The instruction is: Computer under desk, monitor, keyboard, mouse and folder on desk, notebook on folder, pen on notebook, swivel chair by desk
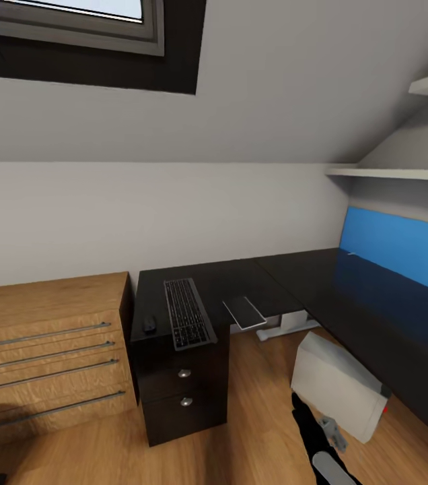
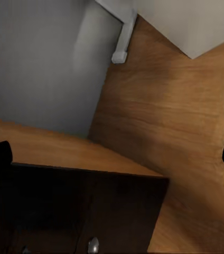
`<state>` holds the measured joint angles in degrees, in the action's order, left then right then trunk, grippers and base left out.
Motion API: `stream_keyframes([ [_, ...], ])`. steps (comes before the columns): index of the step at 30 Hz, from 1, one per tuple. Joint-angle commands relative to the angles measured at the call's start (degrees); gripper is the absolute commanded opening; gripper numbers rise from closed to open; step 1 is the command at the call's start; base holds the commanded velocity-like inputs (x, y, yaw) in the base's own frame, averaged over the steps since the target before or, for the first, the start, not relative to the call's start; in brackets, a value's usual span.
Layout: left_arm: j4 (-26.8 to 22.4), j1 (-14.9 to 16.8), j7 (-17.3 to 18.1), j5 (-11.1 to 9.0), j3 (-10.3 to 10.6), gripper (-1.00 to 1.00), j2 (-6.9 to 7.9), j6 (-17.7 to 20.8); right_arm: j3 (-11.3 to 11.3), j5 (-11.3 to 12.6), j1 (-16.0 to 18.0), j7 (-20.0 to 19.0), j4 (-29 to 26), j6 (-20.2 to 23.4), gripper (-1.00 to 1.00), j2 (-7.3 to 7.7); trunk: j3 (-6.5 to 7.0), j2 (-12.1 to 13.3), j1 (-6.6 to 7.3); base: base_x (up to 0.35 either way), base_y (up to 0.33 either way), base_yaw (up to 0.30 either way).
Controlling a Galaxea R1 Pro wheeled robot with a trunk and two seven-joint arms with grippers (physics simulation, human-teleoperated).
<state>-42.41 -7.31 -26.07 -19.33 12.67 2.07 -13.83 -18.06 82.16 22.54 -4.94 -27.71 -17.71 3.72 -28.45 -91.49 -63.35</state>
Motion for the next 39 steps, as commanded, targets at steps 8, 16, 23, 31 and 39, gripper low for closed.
stream_keyframes([
  [8,0.0,0.09,-0.3,-0.67,0.37,1.0,-0.62,0.47,-0.69,-5.04,0.05,-0.19,11.62,-12.35,1.0,0.22,1.4,3.19,1.76,0.0,0.0,0.0],
  [16,0.63,0.1,-0.3,-1.22,0.25,1.0,-0.81,0.63,-0.71,-5.74,0.05,-0.16,17.71,-19.37,1.0,-1.37,2.83,6.4,3.52,0.0,0.0,0.0],
  [23,1.07,0.07,-0.3,-4.59,0.05,1.0,-0.68,0.54,-1.18,-6.09,0.05,-0.24,19.46,-22.63,1.0,-1.92,4.09,9.21,5.06,0.0,0.0,0.0],
  [31,1.17,0.1,-0.3,-9.77,-0.03,1.0,-0.47,0.31,-3.41,-11.07,0.03,-0.53,21.78,-23.77,1.0,-3.43,5.52,12.42,6.82,0.0,0.0,0.0],
  [39,1.19,0.1,-0.3,-10.77,-0.37,1.0,-0.53,0.08,-3.99,-15.9,-0.03,-0.44,23.63,-23.93,1.0,-5.79,6.96,15.63,8.57,0.0,0.0,0.0],
])
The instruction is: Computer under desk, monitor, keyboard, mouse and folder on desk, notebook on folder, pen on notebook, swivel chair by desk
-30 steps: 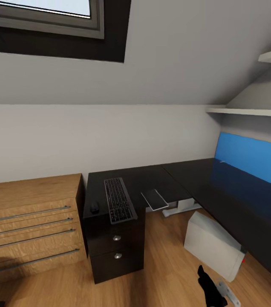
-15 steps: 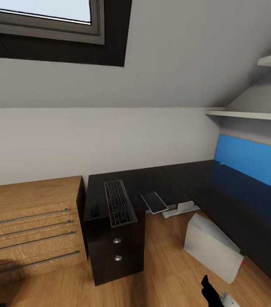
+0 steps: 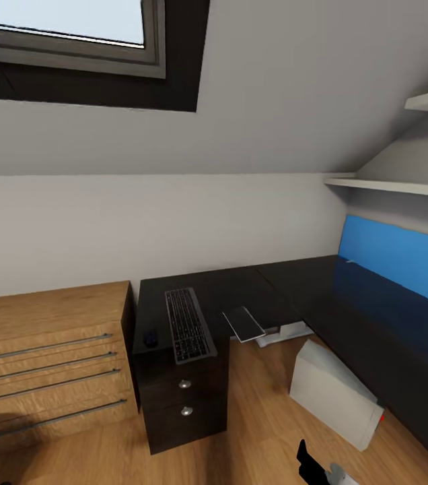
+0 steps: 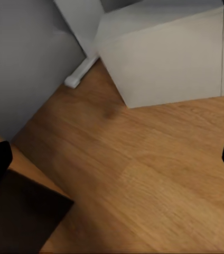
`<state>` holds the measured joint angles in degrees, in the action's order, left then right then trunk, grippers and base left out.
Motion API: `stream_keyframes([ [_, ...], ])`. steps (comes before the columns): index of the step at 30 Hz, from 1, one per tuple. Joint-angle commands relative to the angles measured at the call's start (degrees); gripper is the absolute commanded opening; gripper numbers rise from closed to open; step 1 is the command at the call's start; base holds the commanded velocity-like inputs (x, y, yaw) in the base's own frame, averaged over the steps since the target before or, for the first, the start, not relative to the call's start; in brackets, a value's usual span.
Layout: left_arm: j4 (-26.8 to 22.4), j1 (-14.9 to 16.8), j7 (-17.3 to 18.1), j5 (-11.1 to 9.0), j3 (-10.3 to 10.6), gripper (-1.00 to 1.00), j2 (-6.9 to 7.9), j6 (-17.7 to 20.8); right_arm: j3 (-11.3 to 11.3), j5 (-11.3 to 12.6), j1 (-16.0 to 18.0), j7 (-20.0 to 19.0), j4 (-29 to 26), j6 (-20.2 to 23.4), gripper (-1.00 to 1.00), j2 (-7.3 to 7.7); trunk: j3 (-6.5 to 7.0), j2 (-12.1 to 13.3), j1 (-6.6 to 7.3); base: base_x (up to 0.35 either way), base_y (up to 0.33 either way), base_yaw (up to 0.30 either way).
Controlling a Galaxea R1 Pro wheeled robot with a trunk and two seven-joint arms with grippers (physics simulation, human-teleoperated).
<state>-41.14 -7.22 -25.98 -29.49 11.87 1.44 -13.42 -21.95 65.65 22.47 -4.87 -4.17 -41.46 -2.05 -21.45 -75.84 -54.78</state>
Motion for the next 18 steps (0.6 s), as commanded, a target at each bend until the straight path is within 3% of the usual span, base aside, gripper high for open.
stream_keyframes([
  [1,-0.08,0.01,-0.39,-0.62,0.42,1.0,0.11,-0.35,-0.1,0.42,0.04,-0.51,0.16,-0.19,1.0,-0.08,0.13,0.38,0.22,0.0,0.0,0.0],
  [6,-0.14,0.01,-0.51,-0.46,0.28,1.0,0.09,-3.32,-0.29,-0.33,0.08,-0.49,0.44,-0.28,1.0,-0.38,1.03,2.39,1.32,0.0,0.0,0.0],
  [8,-0.16,0.0,-0.37,0.09,0.88,1.0,-0.01,-7.59,-0.36,-0.56,0.06,-0.49,0.47,-0.29,1.0,-0.45,1.39,3.19,1.76,0.0,0.0,0.0],
  [15,-0.16,0.01,-0.39,0.7,1.01,1.0,0.03,-8.53,-0.37,-0.6,0.07,-0.49,0.48,-0.29,1.0,-0.42,2.65,6.0,3.3,0.0,0.0,0.0],
  [18,-0.17,-0.01,-0.47,0.76,1.27,1.0,-0.07,-8.63,-0.44,-0.79,0.08,-0.49,0.53,-1.42,1.0,-0.42,3.18,7.2,3.96,-0.239,0.0,0.166],
])
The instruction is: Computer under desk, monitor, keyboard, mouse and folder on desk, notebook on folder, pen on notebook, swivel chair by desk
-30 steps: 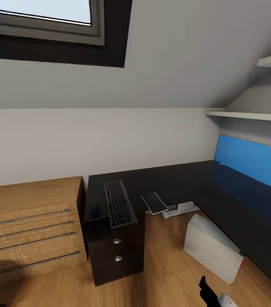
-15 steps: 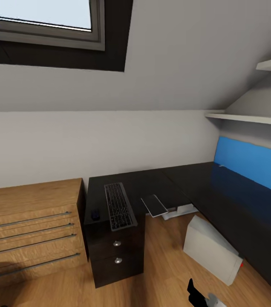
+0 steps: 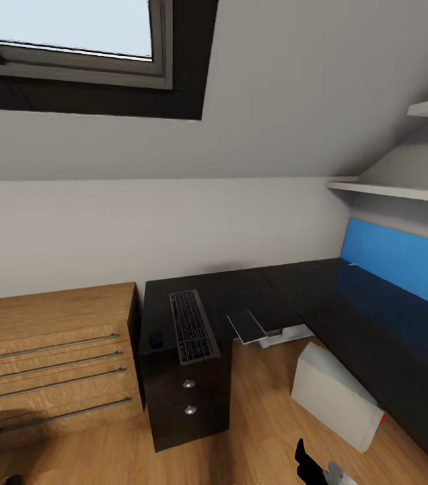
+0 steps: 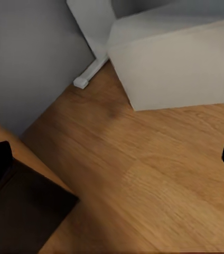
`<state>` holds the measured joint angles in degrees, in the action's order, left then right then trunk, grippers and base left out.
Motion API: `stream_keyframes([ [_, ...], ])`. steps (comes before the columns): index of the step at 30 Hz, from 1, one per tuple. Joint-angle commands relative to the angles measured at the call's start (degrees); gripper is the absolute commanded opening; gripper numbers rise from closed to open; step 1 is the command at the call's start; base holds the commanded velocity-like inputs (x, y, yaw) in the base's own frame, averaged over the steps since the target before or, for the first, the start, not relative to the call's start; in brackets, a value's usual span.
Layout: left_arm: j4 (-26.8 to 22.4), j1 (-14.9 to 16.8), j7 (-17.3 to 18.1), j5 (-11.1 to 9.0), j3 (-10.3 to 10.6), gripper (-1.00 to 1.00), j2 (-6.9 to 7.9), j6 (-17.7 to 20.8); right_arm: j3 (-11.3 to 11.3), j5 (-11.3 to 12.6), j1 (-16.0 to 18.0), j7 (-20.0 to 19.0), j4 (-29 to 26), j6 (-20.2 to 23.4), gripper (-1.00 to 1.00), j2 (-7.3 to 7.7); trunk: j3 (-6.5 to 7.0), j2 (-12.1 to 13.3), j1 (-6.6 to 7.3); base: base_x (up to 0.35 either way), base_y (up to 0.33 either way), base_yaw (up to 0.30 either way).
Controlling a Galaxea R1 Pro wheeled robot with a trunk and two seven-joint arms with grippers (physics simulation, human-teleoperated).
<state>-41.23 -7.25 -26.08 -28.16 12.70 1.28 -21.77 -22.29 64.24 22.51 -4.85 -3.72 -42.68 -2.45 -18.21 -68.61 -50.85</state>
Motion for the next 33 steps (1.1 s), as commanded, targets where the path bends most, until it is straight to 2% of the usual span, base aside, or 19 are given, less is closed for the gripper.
stream_keyframes([
  [1,-0.08,0.02,-0.37,-0.57,0.44,1.0,0.08,-0.29,-0.11,0.56,0.03,-0.51,0.08,-0.35,1.0,-0.01,0.13,0.37,0.25,-0.276,0.0,0.206],
  [5,-0.08,0.04,-0.38,-0.58,0.47,1.0,0.06,-0.29,-0.12,0.05,0.03,-0.51,0.1,-0.79,1.0,-0.01,0.85,1.98,1.13,-0.309,-0.041,0.245],
  [14,-0.08,0.04,-0.38,-0.54,1.06,1.0,0.04,-0.29,-0.35,-3.39,-0.01,-0.51,0.15,-0.98,1.0,-0.06,2.43,5.59,3.11,-0.333,-0.12,0.267],
  [19,-0.08,0.04,-0.38,-0.51,1.26,1.0,0.04,-0.29,-0.38,-4.39,0.01,-0.51,0.23,-0.99,1.0,-0.03,3.16,7.59,4.2,-0.291,-0.147,0.232],
  [25,-0.08,0.0,-0.38,-0.54,1.34,1.0,0.11,-0.28,-0.32,-4.9,0.0,-0.51,0.28,-1.06,1.0,0.03,3.96,10.0,5.52,-0.086,-0.048,0.187],
  [33,-0.08,0.03,-0.38,-0.52,1.49,1.0,0.07,-0.22,-0.33,-4.99,0.02,-0.51,0.29,-1.08,1.0,0.03,5.3,13.21,7.28,-0.038,-0.008,0.046],
])
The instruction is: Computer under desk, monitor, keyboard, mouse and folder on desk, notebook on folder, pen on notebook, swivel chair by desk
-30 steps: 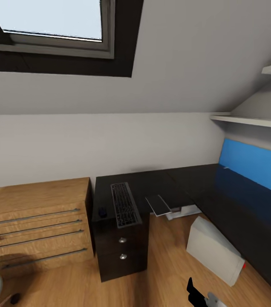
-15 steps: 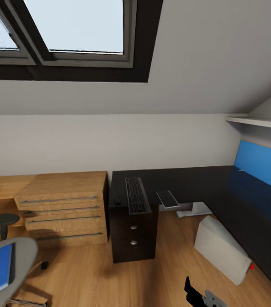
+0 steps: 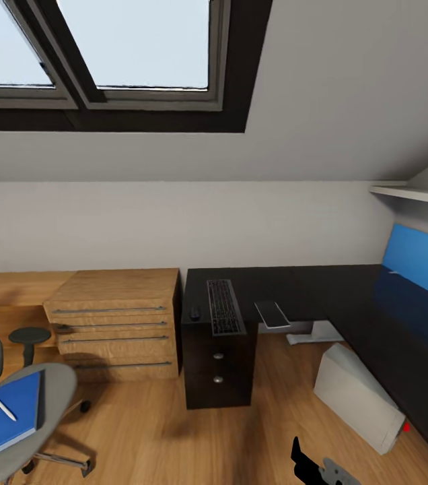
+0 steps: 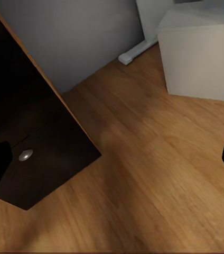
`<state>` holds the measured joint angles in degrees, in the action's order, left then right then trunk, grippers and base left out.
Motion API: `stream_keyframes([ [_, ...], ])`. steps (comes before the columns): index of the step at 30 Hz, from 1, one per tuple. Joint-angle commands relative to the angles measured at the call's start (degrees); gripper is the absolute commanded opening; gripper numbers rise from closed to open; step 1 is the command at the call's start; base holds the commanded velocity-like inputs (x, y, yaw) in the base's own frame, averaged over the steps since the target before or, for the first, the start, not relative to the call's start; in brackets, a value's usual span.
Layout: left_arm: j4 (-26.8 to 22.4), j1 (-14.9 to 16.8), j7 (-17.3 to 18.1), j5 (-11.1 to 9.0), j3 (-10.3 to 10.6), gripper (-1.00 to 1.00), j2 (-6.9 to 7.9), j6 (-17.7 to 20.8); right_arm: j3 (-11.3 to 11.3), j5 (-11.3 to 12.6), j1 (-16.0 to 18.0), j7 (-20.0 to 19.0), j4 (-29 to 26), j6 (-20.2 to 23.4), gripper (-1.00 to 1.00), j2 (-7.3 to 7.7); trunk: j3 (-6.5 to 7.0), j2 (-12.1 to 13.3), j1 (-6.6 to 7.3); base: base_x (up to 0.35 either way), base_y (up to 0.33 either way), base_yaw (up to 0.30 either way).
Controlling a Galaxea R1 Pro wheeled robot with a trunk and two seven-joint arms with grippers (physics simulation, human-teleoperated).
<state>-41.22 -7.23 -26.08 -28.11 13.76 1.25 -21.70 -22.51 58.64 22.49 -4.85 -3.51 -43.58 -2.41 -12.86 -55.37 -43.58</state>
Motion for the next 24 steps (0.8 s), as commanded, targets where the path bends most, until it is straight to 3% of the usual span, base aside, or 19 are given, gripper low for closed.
stream_keyframes([
  [1,-0.09,0.0,-0.37,-0.56,0.57,1.0,0.09,-0.28,-0.1,0.61,0.06,-0.51,0.08,-0.19,1.0,-0.02,0.12,0.36,0.23,-0.152,-0.008,0.013],
  [11,-0.09,0.03,-0.66,-0.61,3.57,1.0,0.14,-0.28,-0.08,0.64,0.06,-0.44,0.08,-0.19,1.0,0.0,1.9,4.37,2.43,-0.266,-0.07,0.005],
  [19,-0.09,0.01,-0.71,-0.62,4.19,1.0,0.15,-0.28,-0.08,0.63,0.03,-0.42,0.08,-0.19,1.0,0.0,3.39,7.58,4.18,-0.307,-0.12,-0.011],
  [24,-0.09,0.01,-0.66,-0.68,4.24,1.0,0.18,-0.28,-0.08,0.63,0.03,-0.43,0.08,-0.19,1.0,0.03,4.52,9.59,5.28,-0.113,-0.061,-0.117],
])
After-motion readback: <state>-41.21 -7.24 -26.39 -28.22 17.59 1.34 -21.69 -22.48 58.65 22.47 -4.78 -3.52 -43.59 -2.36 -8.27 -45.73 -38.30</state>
